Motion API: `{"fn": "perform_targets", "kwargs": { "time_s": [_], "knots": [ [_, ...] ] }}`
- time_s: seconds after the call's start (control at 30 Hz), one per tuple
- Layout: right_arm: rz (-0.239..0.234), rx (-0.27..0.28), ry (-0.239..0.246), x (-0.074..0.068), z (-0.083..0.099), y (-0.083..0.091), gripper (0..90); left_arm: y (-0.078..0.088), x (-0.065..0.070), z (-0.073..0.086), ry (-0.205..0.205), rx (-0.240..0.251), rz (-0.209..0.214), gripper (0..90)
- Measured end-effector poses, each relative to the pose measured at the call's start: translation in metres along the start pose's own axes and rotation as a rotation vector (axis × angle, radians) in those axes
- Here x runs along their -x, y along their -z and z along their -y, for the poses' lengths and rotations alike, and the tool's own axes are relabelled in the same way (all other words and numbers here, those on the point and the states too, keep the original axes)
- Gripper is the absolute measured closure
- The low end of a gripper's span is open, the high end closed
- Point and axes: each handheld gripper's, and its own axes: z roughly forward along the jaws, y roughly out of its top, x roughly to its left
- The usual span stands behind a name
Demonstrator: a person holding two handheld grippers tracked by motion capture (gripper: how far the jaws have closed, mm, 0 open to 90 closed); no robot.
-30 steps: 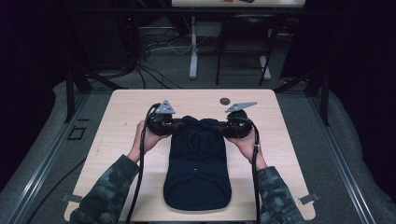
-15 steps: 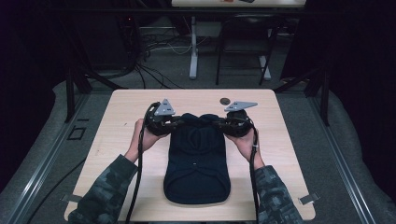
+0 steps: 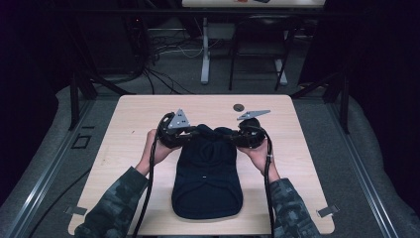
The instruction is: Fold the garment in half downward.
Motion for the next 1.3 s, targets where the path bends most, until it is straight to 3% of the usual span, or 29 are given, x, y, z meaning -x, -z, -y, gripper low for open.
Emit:
{"fn": "perform_targets", "kwargs": {
  "time_s": [0.1,0.27,0.4,0.5,0.57,0.7,0.83,0.9,1.03,1.2,1.3],
  "knots": [
    [0.039,0.051,0.074,-0.006,0.005,0.003,75.6,0.001,-0.001,0.003,0.000,-0.003,0.004,77.2],
    [0.082,0.099,0.113,-0.015,0.013,0.004,77.1,-0.001,0.001,0.011,0.000,-0.028,0.015,75.7],
    [0.100,0.120,0.166,-0.022,0.015,0.006,77.1,-0.003,-0.002,0.017,0.048,-0.057,0.069,70.8],
    [0.098,0.132,0.205,-0.027,0.013,0.008,77.1,-0.010,-0.005,0.022,0.101,-0.110,0.122,60.8],
    [0.093,0.137,0.226,-0.030,0.012,0.009,77.1,-0.014,-0.004,0.024,0.107,-0.137,0.122,53.6],
    [0.103,0.140,0.269,-0.036,0.011,0.010,77.0,-0.017,0.004,0.027,0.087,-0.135,0.097,63.5],
    [0.097,0.128,0.251,-0.032,0.013,0.011,76.4,-0.017,0.010,0.029,0.061,-0.109,0.065,72.6],
    [0.099,0.121,0.226,-0.029,0.014,0.013,75.5,-0.018,0.010,0.030,0.081,-0.081,0.072,73.7],
    [0.096,0.086,0.196,-0.027,0.016,0.014,73.8,-0.018,0.013,0.030,0.068,-0.072,0.053,74.3],
    [0.099,0.065,0.167,-0.026,0.026,0.020,72.7,-0.015,0.033,0.025,-0.040,-0.078,-0.034,74.0],
    [0.104,0.062,0.175,-0.028,0.032,0.023,71.9,-0.014,0.042,0.026,-0.071,-0.078,-0.069,73.5]
  ]
}}
